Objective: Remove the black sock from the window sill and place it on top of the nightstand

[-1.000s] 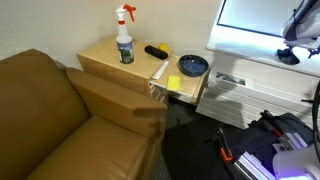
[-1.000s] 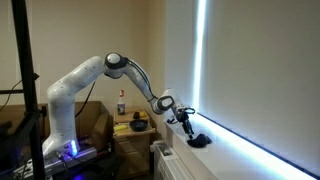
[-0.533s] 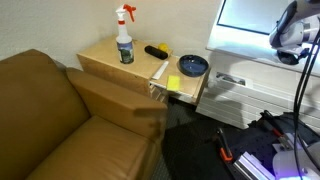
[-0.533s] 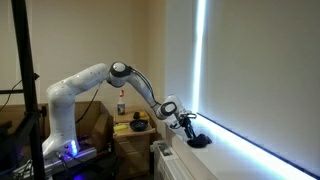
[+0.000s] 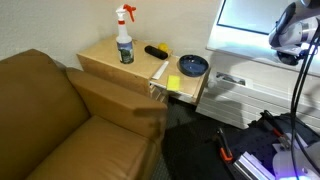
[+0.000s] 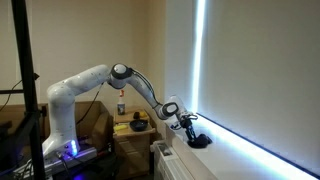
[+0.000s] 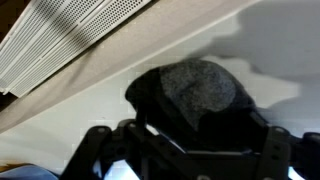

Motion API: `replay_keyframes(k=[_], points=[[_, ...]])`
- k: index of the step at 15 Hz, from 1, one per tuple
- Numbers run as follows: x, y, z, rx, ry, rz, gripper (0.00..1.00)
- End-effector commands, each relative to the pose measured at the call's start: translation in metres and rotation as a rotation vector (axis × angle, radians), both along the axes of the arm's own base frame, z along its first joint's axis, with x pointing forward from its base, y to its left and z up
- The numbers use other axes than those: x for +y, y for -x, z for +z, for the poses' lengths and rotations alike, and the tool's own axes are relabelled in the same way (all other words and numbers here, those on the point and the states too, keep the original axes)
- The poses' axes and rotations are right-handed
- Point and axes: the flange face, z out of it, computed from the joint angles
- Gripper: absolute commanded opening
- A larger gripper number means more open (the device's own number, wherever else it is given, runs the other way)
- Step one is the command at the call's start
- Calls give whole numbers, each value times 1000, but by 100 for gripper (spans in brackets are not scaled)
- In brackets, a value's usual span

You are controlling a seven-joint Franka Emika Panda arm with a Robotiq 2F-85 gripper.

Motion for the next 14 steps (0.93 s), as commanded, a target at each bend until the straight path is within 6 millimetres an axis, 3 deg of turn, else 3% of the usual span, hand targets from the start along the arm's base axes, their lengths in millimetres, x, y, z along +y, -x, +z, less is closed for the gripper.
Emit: replay_keyframes(k=[1, 9, 14], points=[[-2, 3, -8, 8, -41, -29, 59], [-23, 19, 7, -11, -234, -153, 3], [-34, 59, 67, -67, -418, -147, 4]])
